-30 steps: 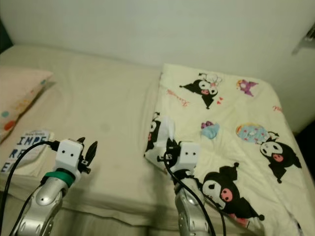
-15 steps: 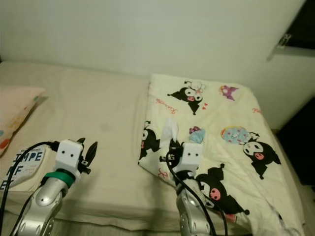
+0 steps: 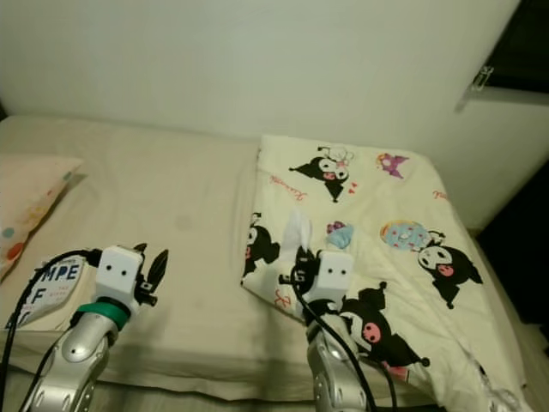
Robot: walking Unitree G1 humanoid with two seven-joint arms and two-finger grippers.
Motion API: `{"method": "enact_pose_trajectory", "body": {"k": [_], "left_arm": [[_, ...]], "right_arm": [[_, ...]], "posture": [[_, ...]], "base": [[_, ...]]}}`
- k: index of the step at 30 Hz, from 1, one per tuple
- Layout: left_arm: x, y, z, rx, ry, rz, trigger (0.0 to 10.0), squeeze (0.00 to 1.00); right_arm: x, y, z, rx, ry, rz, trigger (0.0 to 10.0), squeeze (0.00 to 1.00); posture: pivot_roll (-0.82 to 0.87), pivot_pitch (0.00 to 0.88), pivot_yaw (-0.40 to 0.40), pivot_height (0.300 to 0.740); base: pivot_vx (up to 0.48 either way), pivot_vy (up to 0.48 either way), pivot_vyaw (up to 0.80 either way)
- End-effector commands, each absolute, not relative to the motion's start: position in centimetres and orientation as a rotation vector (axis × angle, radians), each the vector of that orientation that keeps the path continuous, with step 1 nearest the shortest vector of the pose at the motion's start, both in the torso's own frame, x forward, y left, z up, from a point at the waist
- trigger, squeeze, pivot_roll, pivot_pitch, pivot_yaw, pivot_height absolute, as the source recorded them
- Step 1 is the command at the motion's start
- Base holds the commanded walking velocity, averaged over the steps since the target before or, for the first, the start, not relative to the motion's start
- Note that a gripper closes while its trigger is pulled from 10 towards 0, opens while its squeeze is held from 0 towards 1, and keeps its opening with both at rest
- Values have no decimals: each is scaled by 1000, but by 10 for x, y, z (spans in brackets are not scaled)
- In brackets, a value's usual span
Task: Clean up the room
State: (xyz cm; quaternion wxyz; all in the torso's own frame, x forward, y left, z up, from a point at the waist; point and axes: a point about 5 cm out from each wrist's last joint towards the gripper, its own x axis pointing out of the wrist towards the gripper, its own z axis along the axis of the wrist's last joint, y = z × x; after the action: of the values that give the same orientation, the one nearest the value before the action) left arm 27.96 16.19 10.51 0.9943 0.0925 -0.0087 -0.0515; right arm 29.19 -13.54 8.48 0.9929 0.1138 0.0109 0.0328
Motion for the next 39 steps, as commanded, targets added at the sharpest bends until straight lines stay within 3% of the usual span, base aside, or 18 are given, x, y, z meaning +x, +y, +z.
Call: {"method": "enact_pose_trajectory", "body": {"k": [1, 11, 20, 39], "left_arm": [[277, 165, 99, 158, 17, -78, 10000, 0], [277, 166, 99, 142, 17, -68, 10000, 0], [276, 167, 95, 129, 44, -59, 10000, 0], [275, 169, 95, 137, 53, -63, 10000, 0]], "right_arm": [[291, -139, 77, 256, 81, 35, 10000, 0], [289, -139, 73, 317, 115, 58, 10000, 0], [289, -141, 78, 246, 71, 39, 10000, 0], [287, -138, 77, 184, 74, 40, 10000, 0]], "posture": [[67, 0, -35, 740], [67, 0, -35, 740], [70, 0, -34, 740], [76, 0, -25, 740]], "base": [[0, 0, 0], [0, 0, 0], [0, 0, 0], [0, 0, 800]]}}
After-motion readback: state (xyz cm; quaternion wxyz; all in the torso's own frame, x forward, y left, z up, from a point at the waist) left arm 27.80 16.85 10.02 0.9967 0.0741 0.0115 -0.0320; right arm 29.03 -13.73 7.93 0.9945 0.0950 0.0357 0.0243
